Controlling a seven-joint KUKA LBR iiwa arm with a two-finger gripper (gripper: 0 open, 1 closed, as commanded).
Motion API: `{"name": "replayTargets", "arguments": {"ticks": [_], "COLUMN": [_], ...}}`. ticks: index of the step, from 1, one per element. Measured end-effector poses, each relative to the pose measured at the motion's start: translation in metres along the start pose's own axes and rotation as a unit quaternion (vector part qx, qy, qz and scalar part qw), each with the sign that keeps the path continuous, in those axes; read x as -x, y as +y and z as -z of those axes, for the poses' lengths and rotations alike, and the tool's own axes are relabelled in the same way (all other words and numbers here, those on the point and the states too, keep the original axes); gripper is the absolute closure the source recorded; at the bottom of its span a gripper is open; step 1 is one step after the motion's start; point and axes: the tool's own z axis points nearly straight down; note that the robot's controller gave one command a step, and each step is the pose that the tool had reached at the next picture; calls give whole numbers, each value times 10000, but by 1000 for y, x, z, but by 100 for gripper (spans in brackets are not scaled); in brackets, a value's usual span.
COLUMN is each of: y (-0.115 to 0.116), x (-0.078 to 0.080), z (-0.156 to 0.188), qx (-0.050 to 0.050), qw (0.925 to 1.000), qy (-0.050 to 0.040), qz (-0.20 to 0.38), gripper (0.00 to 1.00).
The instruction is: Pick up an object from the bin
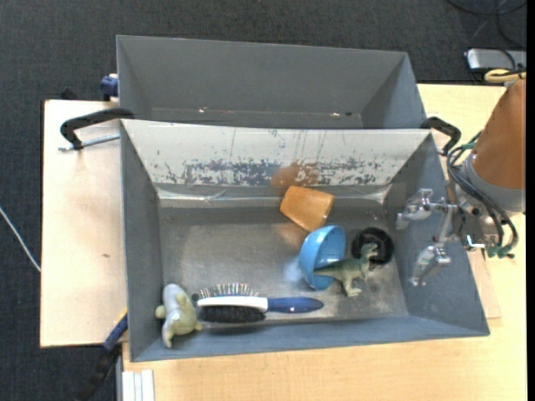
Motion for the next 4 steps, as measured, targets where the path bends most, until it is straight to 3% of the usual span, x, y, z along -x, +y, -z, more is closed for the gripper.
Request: {"name": "replayTargets", "arguments": {"ticks": [1, 2, 3, 4], "y": [100, 131, 151, 210], "x": [19, 56, 66, 38], "z": [-151, -119, -123, -139], "qx": [-8, -2, 4, -153], "qw": [9970, 9947, 9868, 9742], "qy": [-58, -68, 39, -211], "qz": [770, 1026, 1617, 2242], "gripper": [0, 0, 0, 0]}}
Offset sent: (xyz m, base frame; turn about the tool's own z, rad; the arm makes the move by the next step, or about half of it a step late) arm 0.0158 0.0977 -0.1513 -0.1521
